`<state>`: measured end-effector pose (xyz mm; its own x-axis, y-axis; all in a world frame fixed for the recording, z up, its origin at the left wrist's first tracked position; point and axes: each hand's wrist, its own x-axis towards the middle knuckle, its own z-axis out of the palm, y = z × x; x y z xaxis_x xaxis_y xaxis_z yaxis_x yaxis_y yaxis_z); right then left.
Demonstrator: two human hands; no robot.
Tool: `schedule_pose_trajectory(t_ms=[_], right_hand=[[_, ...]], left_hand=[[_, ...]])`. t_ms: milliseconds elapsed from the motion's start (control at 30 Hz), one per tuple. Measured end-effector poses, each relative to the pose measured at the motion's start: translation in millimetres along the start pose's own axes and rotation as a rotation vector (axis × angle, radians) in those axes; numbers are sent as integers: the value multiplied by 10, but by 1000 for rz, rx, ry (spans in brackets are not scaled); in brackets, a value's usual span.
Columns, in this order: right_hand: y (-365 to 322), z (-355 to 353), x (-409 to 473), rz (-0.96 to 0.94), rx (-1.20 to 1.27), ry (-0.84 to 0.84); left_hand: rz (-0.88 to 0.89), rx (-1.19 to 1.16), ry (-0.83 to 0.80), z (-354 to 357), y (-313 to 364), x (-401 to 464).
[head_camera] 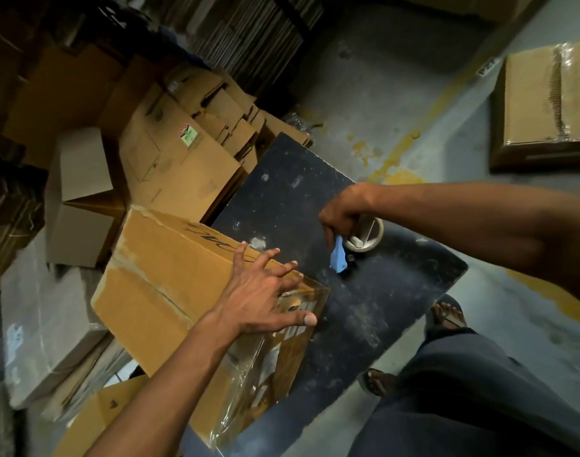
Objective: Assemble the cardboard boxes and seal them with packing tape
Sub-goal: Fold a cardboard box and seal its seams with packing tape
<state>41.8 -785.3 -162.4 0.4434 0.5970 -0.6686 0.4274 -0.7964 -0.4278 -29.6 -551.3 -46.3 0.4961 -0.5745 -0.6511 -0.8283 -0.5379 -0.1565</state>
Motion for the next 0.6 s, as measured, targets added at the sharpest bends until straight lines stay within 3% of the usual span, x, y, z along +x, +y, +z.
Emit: schedule_pose_trajectory(t_ms=[100,167,467,600], right_hand=[[120,71,129,9,44,73],[204,115,209,-3,74,105],[161,198,409,62,11,276],[77,264,315,93,-88,378]], left_hand=[[-11,-252,232,84,-83,-63],[18,-292,320,175,-102,-111],[22,-72,73,141,-57,-2],[-95,-442,391,317,-139,-80]])
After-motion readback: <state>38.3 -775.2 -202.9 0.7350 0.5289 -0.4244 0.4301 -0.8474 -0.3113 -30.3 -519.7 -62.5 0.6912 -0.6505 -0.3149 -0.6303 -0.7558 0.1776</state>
